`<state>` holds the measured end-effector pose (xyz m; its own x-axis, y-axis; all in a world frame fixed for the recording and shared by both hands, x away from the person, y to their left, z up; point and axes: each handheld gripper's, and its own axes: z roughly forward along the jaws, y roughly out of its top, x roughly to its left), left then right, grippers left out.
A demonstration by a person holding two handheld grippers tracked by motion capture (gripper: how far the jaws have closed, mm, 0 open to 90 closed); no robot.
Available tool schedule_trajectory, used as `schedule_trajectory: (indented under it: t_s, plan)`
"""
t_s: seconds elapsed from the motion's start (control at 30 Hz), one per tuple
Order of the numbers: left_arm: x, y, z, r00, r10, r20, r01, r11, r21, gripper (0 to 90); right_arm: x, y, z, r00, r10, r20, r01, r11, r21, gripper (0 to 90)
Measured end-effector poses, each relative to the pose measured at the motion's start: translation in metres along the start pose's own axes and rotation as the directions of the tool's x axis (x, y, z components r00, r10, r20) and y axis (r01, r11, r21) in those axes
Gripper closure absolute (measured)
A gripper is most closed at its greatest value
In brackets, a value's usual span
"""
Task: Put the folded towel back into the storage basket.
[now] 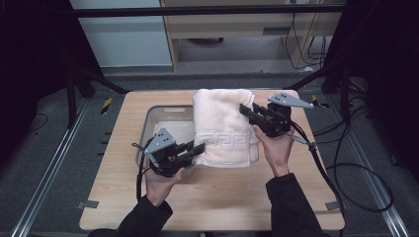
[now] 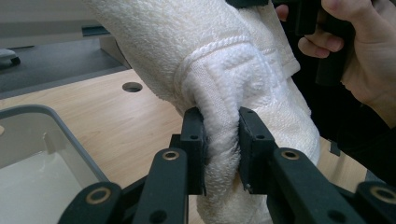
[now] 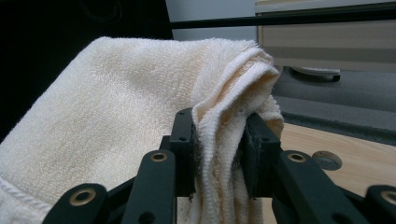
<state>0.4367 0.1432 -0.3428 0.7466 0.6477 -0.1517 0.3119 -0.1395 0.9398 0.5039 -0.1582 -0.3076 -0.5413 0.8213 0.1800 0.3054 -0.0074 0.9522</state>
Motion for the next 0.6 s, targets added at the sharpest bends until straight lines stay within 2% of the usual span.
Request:
schedule_trajectory:
  t_s: [0.27,0.6]
  plan:
    - [0.004,0.006,-0.006,0.9998,0.011,-0.017,-0.011,0.9999,-0.006,73.9,0.005,0.007,0.005,1.0,-0.003,-0.004,0.003,1.0,-0.005,69.1]
    - [0.011,0.009,-0.015,0.9996,0.001,-0.03,-0.002,0.9998,-0.021,73.8,0.013,0.014,0.013,0.9999,-0.006,-0.016,0.006,1.0,-0.011,69.1]
